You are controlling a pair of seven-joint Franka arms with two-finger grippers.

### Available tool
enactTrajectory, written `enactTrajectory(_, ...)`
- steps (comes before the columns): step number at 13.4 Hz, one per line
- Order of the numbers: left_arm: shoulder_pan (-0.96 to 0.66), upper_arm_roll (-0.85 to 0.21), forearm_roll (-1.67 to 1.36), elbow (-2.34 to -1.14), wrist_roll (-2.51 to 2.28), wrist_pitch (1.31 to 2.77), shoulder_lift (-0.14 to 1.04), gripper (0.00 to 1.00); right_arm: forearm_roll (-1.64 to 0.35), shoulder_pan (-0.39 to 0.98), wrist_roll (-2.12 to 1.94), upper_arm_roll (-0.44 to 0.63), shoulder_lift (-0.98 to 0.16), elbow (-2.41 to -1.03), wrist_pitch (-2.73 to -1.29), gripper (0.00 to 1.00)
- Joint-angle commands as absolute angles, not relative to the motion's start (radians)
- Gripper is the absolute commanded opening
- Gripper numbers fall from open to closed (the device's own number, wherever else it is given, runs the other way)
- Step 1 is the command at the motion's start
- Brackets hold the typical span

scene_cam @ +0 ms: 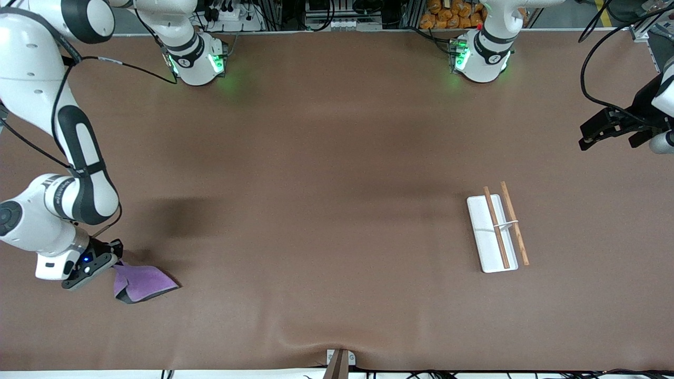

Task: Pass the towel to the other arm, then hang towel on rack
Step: 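Lift the towel with the right gripper while the left gripper approaches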

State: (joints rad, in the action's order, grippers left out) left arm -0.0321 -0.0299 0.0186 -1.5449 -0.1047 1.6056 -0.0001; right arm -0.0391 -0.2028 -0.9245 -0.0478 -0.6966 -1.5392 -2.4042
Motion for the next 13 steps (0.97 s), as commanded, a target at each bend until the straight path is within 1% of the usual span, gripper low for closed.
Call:
enactTrajectory(1,-0.026,-0.032,0.008,-1.542,-0.084,1.597,-0.009,1.0,-0.055,-0.201,-0.942,-0.103,-0.583,-1.571,-2.347,0.0)
enactTrajectory(4,-0.026,-0.032,0.008,-1.542,-0.084,1.597,-0.009,1.0,-0.054,-0.201,-0.951,-0.219,-0.526,-1.571,-2.339,0.0)
enactTrajectory(7,-0.025,-0.032,0.008,-1.542,-0.083,1.597,-0.009,1.0,-0.052,-0.195,-0.943,-0.352,-0.528,-1.556,-2.352,0.0)
enactTrajectory(8,-0.025,-0.032,0.006,-1.542,-0.083,1.598,-0.009,1.0,-0.054,-0.167,-0.94,-0.371,-0.531,-1.554,-2.362,0.0)
enactTrajectory(11,-0.026,-0.032,0.005,-1.542,-0.084,1.598,-0.006,1.0,-0.049,-0.028,-0.879,-0.37,-0.54,-1.548,-2.45,0.0)
enactTrajectory(13,-0.026,-0.032,0.006,-1.543,-0.084,1.598,-0.005,1.0,-0.04,0.049,-0.783,-0.367,-0.56,-1.537,-2.459,0.0)
